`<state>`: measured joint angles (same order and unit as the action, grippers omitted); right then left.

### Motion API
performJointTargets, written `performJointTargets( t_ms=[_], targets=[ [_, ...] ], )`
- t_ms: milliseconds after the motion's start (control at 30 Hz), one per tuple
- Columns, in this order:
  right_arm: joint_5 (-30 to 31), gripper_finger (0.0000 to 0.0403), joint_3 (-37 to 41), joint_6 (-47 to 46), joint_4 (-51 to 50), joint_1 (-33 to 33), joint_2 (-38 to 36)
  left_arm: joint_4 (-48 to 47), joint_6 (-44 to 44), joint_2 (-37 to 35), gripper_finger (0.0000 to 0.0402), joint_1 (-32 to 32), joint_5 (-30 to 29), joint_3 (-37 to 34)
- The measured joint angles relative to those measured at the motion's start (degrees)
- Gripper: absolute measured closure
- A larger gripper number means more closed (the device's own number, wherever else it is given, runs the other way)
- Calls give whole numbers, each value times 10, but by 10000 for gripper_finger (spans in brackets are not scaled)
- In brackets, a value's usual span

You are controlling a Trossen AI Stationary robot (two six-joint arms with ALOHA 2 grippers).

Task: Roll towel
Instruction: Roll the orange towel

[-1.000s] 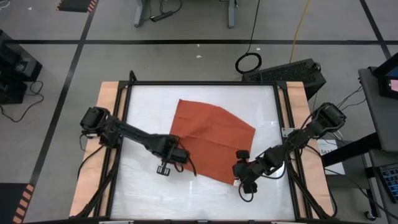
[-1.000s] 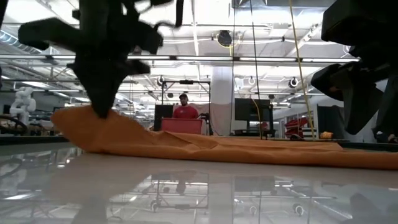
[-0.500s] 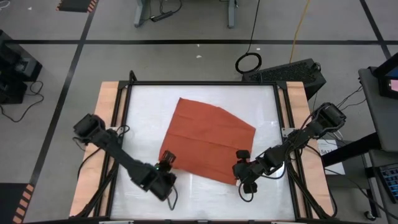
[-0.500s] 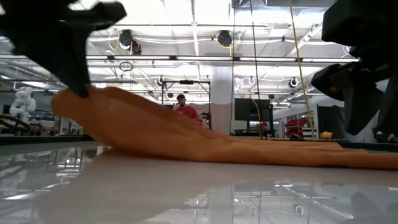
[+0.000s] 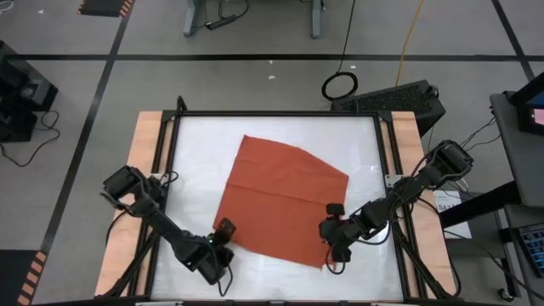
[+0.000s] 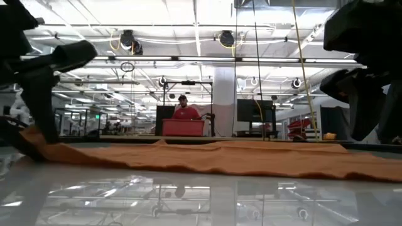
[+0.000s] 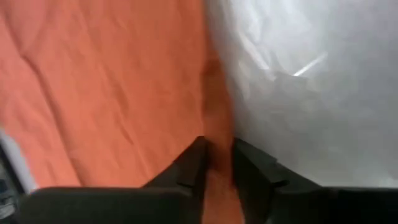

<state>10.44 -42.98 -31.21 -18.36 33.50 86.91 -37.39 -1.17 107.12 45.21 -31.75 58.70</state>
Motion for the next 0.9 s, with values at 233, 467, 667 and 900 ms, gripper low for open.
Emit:
performJointTargets(
  t_ms=[233, 467, 667, 900],
  targets=[
    [6, 255, 0, -1, 6, 0, 0, 12, -43, -4, 206, 18, -37, 30],
    [64, 255, 0, 8, 2, -8, 0, -9, -45, -44, 185, 12, -9, 58],
    [59, 255, 0, 1, 10, -20, 0, -24, -104, -74, 185, -42, -18, 31],
    [52, 255, 0, -2, 44, -19, 18, 60, -117, -64, 185, -131, 47, -56]
  ],
)
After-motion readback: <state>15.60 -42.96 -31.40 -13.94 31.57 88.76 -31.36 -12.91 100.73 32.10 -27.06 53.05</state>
